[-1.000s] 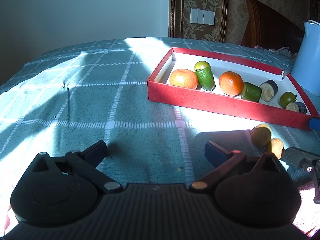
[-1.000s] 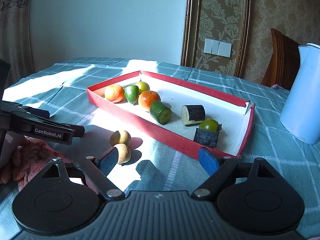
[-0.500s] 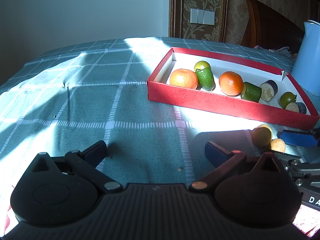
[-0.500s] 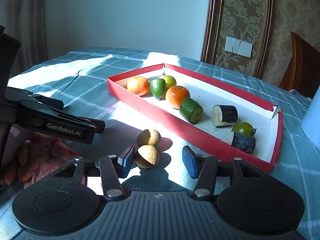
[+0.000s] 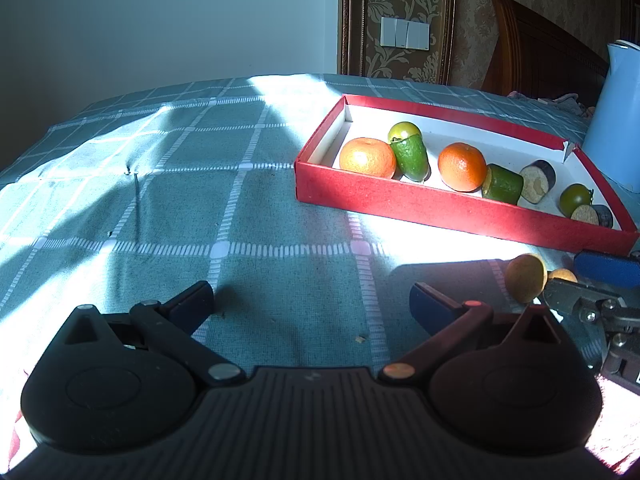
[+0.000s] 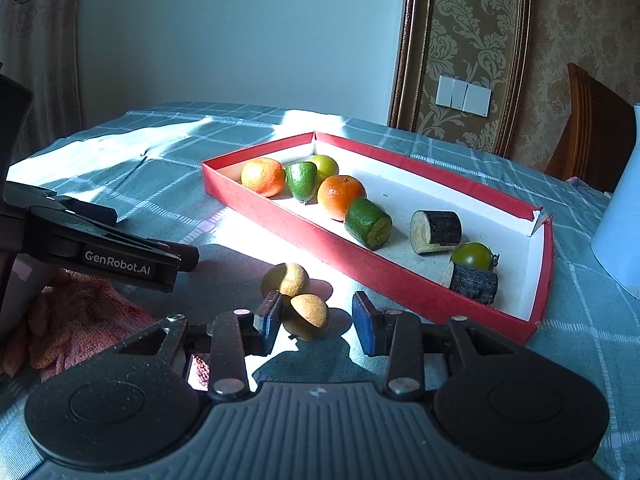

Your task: Organize fruits

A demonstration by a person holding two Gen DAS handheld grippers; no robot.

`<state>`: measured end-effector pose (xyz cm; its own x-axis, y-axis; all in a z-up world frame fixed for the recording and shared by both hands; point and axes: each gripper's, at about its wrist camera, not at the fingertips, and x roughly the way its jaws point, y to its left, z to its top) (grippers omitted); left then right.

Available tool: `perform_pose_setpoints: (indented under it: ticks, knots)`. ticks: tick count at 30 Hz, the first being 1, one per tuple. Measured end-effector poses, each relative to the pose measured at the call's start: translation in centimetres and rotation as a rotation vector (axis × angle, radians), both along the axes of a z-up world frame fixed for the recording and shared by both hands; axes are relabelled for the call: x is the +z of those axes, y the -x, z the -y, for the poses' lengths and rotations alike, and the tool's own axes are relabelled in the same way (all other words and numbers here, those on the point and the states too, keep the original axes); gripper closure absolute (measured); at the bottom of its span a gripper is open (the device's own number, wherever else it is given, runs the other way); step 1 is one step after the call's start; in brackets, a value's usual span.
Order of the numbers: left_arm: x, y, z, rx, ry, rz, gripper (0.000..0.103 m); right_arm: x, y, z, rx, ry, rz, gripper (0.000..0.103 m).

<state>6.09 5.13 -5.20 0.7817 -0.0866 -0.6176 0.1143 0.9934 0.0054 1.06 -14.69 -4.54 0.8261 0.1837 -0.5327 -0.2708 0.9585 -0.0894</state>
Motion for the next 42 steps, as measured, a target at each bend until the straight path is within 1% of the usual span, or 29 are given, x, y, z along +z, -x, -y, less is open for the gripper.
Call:
perform_pose_setpoints:
  ticks: [6,9,14,16,22,25,28,33,38,42]
  knots:
    - [0.0,0.0,0.0,0.0,0.0,0.0,0.0,0.4,0.2,0.5,-0.021,-0.004,0.002,0.069]
    - [0.0,0.0,0.0,0.0,0.0,0.0,0.0,0.5,0.4,0.5,-0.022,0.0,0.005,0.074]
    - [0.0,0.0,-0.1,0.0,0.0,0.0,0.0,0.6,0.6,0.8,-0.025,-0.011,0.002,0.077]
    - [0.0,-0.1,-0.1,0.0,0.0,0.0,0.0,0.6,0.8,0.9,-0.028,-0.019,0.005,0.082]
    - [0.0,-0.1,-0.1,0.0,0.0,0.0,0.0,0.5,0.8,0.8,-0.031,-0.004,0.005,0.082]
    - [0.0,0.0,-0.1,0.0,0.0,0.0,0.0,0.5,0.9,0.9,-0.034,-0.011,0.01,0.082]
    - [0.0,0.0,-0.1,0.0,0.0,0.0,0.0,0.6,1.0,0.9,-0.038,-0.005,0.024,0.084]
    - [0.0,0.0,0.0,0.0,0.0,0.0,0.0,0.9,1.3,1.1,-0.046,-0.008,0.041,0.084]
    - [0.0,0.0,-0.1,0.0,0.0,0.0,0.0,0.7,1.1,1.0,-0.055,0.008,0.031,0.084]
    - [0.0,0.0,0.0,0.0,0.0,0.0,0.0,0.9,1.2,1.1,-0.061,0.013,0.043,0.084]
